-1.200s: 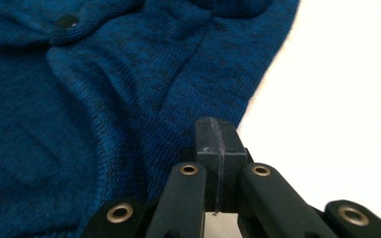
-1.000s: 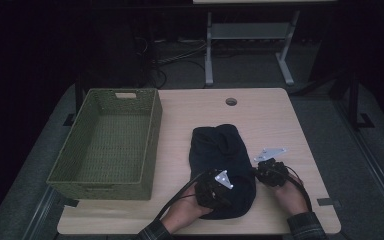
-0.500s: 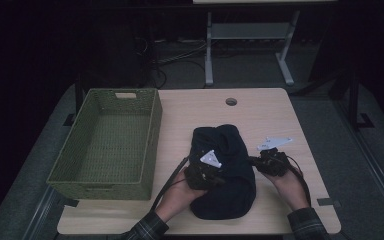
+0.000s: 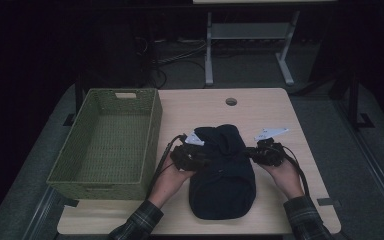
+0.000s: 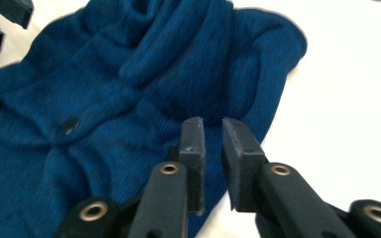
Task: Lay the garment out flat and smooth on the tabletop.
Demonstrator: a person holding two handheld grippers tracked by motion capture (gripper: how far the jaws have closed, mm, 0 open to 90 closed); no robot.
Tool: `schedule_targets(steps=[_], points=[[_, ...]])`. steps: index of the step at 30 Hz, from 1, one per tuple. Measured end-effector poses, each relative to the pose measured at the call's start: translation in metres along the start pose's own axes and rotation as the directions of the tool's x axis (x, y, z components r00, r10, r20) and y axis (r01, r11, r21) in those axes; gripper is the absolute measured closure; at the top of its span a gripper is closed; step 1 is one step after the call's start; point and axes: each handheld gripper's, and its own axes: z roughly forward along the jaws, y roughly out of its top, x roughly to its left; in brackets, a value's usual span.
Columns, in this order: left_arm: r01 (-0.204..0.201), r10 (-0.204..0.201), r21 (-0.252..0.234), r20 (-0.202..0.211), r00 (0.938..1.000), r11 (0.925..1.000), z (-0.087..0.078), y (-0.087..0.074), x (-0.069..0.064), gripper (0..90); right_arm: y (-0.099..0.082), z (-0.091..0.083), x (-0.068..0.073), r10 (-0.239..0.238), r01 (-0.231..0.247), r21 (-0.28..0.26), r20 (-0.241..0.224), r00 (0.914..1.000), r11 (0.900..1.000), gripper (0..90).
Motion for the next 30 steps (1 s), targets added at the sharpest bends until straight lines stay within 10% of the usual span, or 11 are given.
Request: schedule_targets(steps=[6, 15, 30], points=[[0.07, -0.073, -0.036, -0.076, 0.9945, 0.9969, -0.002, 0.004, 0.022, 76.4, 0.015, 0.012, -0.008, 0.012, -0.012, -0.012, -0.001, 0.9999, 0.9998, 89.6], [0.149, -0.144, 0.013, -0.2, 0.9692, 0.9887, 0.026, 0.002, 0.05, 89.7, 0.019, 0.043, -0.023, 0.011, -0.011, 0.059, 0.002, 0.9999, 0.9982, 89.8], [0.114, -0.102, 0.073, -0.154, 0.9828, 0.9907, 0.042, -0.007, 0.037, 89.9, -0.007, 0.033, -0.015, 0.009, -0.007, 0.098, -0.017, 0.9998, 0.9952, 90.0]])
